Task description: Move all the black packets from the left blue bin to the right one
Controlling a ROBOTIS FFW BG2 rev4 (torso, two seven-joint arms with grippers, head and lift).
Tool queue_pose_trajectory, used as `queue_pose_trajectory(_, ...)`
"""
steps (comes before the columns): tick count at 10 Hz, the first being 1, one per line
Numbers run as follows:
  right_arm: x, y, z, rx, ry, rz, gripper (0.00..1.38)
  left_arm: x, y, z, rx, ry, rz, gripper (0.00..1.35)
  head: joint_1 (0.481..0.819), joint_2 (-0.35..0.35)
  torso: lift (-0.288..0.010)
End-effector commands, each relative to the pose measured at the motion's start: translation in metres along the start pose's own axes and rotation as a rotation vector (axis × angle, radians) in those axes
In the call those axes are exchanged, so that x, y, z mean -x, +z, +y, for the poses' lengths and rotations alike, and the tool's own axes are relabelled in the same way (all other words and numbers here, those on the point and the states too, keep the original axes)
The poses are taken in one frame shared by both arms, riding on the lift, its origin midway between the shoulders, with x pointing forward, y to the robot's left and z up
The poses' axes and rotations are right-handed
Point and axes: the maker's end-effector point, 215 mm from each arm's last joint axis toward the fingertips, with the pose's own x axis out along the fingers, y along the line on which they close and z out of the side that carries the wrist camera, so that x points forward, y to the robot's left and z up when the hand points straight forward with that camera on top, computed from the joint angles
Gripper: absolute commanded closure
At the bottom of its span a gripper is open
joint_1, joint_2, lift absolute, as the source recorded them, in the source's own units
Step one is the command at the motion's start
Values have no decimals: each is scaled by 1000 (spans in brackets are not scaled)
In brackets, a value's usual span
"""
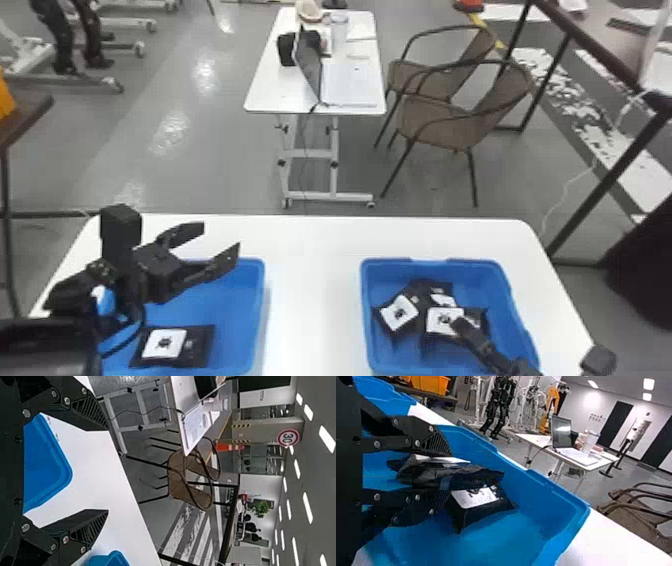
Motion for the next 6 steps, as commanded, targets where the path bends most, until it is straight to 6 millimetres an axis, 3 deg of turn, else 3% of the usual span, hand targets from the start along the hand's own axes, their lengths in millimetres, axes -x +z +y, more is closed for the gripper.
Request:
queue_pose_trajectory(1,-3,41,17,127,30,-89,48,0,-2,0,-8,-7,20,312,695,-59,0)
queue_pose_trajectory(2,4,70,30,249,18,-111,105,5,-3,6,-11,3,28,317,695,-76,0)
queue_pose_trajectory(4,18,109,55,455,-29,-122,159,23,-8,21,-10,30,67,315,695,-100,0)
queue_pose_trajectory(6,36,154,100,657,-19,-230,162,54,-32,42,-86,33,250,315,695,-105,0)
